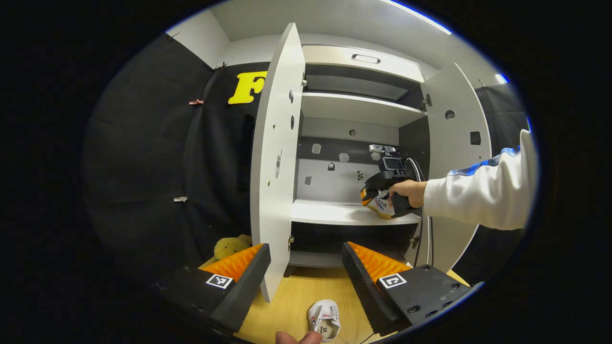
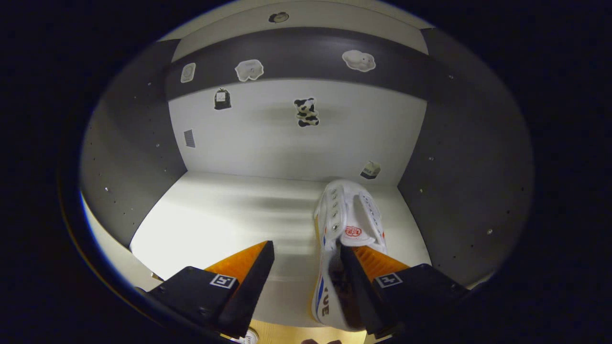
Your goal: Grab one shoe with the right hand and put it into the shoe cabinet, grab the other shoe with the left hand and put it into the shoe cabinet; then close the right door with the right hand and the left door with the left hand.
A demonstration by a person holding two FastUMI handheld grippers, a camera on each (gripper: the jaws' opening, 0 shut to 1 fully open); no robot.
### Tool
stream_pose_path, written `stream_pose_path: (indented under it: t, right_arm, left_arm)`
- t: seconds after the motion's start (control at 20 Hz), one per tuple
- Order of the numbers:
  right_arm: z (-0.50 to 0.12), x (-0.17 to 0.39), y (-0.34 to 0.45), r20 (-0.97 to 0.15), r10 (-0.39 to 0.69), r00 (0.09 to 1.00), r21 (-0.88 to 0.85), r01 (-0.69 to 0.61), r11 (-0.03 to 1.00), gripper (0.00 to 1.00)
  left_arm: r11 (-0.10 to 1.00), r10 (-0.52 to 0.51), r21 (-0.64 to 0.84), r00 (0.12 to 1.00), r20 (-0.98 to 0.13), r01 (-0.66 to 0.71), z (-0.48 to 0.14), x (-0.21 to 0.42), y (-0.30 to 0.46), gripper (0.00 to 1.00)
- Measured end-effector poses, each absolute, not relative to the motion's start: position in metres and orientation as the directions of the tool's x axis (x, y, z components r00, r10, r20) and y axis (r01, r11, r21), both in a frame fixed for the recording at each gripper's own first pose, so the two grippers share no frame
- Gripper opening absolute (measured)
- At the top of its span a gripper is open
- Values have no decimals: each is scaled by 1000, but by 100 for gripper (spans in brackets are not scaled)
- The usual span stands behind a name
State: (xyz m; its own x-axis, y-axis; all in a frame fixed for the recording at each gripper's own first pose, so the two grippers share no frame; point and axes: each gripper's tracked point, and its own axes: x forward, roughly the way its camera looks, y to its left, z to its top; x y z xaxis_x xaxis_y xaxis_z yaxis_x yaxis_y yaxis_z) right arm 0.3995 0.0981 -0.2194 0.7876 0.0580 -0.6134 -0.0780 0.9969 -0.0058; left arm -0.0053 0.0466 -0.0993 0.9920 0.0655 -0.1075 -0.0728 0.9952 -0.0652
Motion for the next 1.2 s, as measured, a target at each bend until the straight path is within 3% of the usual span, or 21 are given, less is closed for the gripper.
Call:
stream_pose_path:
  t: [0.35,0.7,0.9,1.2]
  right_arm:
    - [-143,349,92,-405,72,912,35,-63,997,98]
    - [-84,215,89,-239,152,959,60,-141,988,98]
    - [-62,139,87,-153,181,971,50,-175,983,98]
    - [-37,49,74,-110,210,972,59,-204,977,98]
  left_arm:
    - [997,61,-46,994,-94,-65,-94,-19,49,95]
    - [999,33,-6,996,-80,-33,-119,-29,49,95]
    - [999,-31,-46,991,-128,25,-173,-36,36,95]
    - [997,-71,-41,952,-298,62,-288,-38,20,95]
